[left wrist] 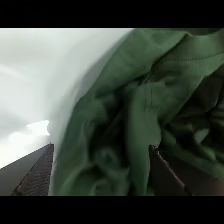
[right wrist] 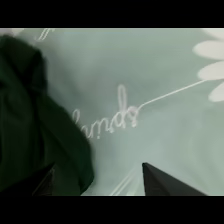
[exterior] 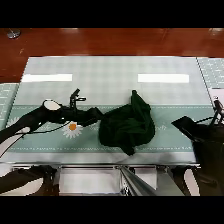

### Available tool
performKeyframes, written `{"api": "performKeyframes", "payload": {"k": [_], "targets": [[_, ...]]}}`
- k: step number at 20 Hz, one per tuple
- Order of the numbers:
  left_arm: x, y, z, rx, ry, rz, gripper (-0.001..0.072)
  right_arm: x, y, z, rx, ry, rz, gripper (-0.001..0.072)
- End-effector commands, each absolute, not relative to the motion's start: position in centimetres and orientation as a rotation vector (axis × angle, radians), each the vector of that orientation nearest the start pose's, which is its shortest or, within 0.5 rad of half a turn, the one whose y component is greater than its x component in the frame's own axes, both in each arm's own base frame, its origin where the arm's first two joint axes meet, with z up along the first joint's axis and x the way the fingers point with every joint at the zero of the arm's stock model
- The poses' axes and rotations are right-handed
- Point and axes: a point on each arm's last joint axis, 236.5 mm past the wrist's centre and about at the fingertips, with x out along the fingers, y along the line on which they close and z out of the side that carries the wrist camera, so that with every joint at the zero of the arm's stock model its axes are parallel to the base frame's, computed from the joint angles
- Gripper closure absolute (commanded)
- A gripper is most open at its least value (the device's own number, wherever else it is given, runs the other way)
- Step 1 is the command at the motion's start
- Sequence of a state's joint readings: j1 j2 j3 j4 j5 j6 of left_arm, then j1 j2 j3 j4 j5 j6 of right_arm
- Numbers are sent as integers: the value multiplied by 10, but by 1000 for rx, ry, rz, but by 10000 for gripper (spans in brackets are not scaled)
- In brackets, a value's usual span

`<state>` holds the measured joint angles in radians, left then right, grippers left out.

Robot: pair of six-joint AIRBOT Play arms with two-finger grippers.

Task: Fold the shirts.

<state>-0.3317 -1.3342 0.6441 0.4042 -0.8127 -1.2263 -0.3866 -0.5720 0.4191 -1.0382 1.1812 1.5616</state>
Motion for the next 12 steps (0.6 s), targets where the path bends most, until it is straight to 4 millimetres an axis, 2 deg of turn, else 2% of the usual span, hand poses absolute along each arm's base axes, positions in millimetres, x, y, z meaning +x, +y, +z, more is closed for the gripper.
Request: {"api": "performKeyframes", "payload": {"k": [1,4,6,7,8,9,12], "targets": [[288,-281,-85,-807,1409,-568,9,214,53,-26,687,1214,52,90],[291,-294,-89,-787,1424,-591,15,214,65,-25,677,1219,76,90],[295,-304,-85,-772,1415,-617,18,214,73,-28,686,1244,91,90],[298,-308,-80,-767,1407,-636,172,212,79,-31,692,1273,108,89],[299,-310,-74,-741,1391,-678,540,211,86,-34,705,1300,125,89],[300,-314,-68,-694,1362,-737,686,209,94,-38,721,1330,145,90],[305,-318,-55,-673,1334,-795,685,212,120,-43,768,1381,217,90]]}}
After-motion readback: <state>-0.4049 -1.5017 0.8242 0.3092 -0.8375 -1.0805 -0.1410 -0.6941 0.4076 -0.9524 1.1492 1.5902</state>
